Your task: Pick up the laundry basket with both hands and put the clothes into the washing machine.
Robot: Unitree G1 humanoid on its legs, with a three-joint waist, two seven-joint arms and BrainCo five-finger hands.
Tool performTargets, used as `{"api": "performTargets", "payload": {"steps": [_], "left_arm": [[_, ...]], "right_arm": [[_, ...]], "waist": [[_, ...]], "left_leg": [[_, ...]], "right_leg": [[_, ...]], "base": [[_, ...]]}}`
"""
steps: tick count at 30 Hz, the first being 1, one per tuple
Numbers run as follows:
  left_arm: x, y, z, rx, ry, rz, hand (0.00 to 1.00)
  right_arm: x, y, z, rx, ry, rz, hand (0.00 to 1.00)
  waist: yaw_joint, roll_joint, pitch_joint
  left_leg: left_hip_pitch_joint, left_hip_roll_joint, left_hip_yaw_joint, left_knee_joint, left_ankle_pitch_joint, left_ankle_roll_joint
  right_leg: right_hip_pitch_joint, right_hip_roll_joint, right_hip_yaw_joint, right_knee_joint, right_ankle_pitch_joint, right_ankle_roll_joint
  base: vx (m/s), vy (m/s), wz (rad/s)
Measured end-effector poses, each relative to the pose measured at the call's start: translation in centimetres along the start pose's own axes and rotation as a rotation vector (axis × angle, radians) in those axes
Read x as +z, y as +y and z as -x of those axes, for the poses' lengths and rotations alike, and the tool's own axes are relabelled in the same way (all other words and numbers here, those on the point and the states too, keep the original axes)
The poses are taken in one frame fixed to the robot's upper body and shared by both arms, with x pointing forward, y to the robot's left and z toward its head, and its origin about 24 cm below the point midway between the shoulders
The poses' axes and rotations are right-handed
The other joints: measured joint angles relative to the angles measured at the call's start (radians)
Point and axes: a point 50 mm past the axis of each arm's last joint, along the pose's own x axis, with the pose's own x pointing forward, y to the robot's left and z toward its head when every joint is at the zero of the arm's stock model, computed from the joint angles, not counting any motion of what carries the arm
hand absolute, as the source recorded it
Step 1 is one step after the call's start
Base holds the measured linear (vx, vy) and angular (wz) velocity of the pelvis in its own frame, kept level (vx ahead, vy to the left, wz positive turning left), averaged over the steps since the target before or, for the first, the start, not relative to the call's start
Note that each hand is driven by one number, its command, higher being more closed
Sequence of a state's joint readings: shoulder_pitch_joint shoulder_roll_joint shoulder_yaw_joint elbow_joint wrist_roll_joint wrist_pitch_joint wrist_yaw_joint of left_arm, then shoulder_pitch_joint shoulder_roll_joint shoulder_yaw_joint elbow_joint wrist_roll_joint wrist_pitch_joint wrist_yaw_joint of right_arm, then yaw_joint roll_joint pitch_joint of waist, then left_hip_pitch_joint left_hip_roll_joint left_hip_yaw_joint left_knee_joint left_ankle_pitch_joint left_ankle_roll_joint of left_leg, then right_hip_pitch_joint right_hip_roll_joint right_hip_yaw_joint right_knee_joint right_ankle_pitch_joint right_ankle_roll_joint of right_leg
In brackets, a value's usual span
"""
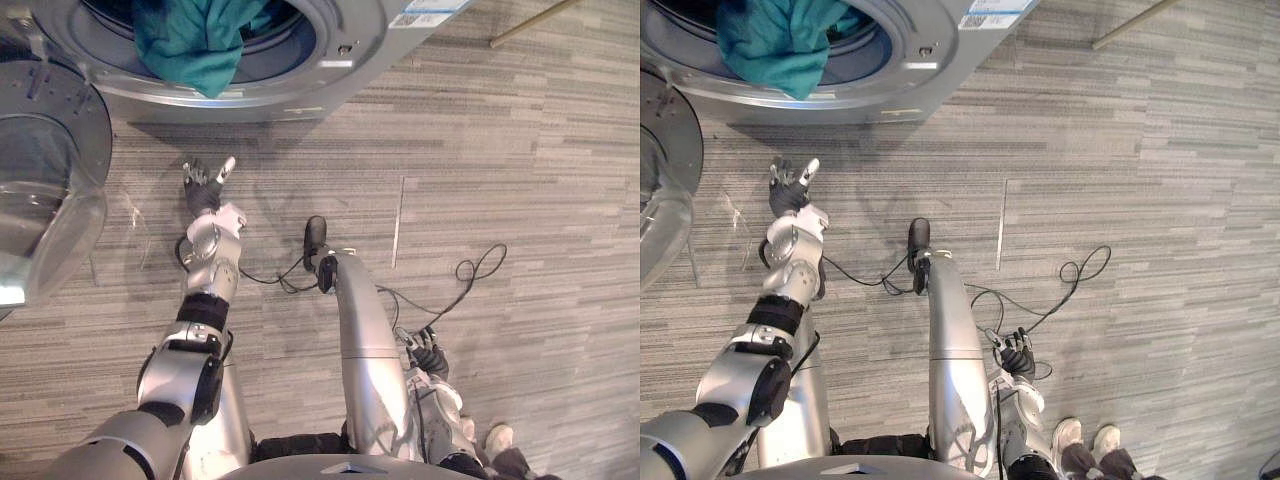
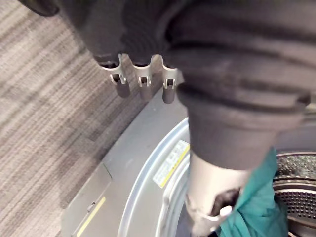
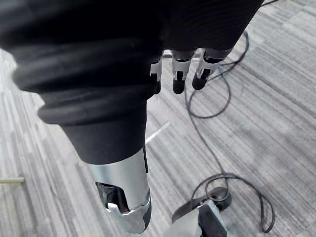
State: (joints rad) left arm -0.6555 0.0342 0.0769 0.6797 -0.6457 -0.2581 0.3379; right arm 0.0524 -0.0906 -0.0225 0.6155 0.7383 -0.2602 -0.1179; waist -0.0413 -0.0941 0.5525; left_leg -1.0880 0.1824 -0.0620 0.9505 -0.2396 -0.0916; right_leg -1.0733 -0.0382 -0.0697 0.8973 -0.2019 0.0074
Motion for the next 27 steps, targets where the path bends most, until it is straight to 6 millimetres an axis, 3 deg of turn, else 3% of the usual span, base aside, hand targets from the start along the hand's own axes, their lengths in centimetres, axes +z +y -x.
{"api": "performTargets", "payload": {"steps": [7,12,15,18,21,23,27], "left_arm": [[-1.8,2.9,1.1,0.034,0.060,-0.002,0.00],[-5.4,5.2,5.2,-0.048,0.170,-0.071,0.00],[-8.0,9.4,8.9,-0.021,0.281,-0.191,0.00],[-10.8,14.8,13.6,0.082,0.458,-0.313,0.00],[-12.3,19.5,17.9,0.233,0.617,-0.410,0.00],[-12.8,21.9,20.4,0.352,0.702,-0.410,0.00],[-13.0,24.0,22.4,0.476,0.776,-0.416,0.00]], "right_arm": [[-0.4,-0.1,-0.2,-0.013,0.023,0.007,0.00],[-1.5,-2.0,0.5,-0.077,0.070,0.017,0.00],[-2.5,-2.9,1.0,-0.096,0.121,0.072,0.00],[-3.8,-4.8,2.1,-0.137,0.191,0.153,0.00],[-4.9,-6.2,3.1,-0.170,0.256,0.202,0.00],[-5.3,-6.4,3.3,-0.170,0.286,0.235,0.00],[-6.0,-6.7,3.6,-0.181,0.324,0.237,0.00]], "waist": [[0.013,0.014,-0.008],[0.026,0.053,-0.097],[0.038,0.078,-0.161],[0.048,0.113,-0.270],[0.069,0.119,-0.357],[0.070,0.124,-0.402],[0.081,0.127,-0.448]], "left_leg": [[0.162,0.000,0.013,-0.109,0.025,-0.015],[0.329,-0.029,0.032,-0.278,0.074,-0.014],[0.486,-0.049,0.047,-0.432,0.118,-0.013],[0.657,-0.060,0.065,-0.594,0.166,-0.020],[0.804,-0.064,0.089,-0.724,0.195,-0.020],[0.872,-0.065,0.090,-0.784,0.212,-0.020],[0.954,-0.068,0.037,-0.834,0.234,-0.023]], "right_leg": [[0.143,0.001,-0.006,-0.076,0.008,-0.012],[0.296,-0.030,-0.023,-0.194,0.020,-0.006],[0.436,-0.045,-0.030,-0.300,0.033,0.000],[0.590,-0.062,-0.054,-0.409,0.038,0.007],[0.712,-0.064,-0.056,-0.489,0.044,0.010],[0.776,-0.064,-0.068,-0.533,0.048,0.015],[0.915,-0.070,-0.151,-0.590,0.043,0.022]], "base": [[0.04,-0.058,0.05],[0.09,-0.018,0.23],[0.17,-0.016,0.20],[0.24,-0.029,0.22],[0.25,-0.006,0.01],[0.16,0.007,0.13],[0.12,-0.003,0.50]]}}
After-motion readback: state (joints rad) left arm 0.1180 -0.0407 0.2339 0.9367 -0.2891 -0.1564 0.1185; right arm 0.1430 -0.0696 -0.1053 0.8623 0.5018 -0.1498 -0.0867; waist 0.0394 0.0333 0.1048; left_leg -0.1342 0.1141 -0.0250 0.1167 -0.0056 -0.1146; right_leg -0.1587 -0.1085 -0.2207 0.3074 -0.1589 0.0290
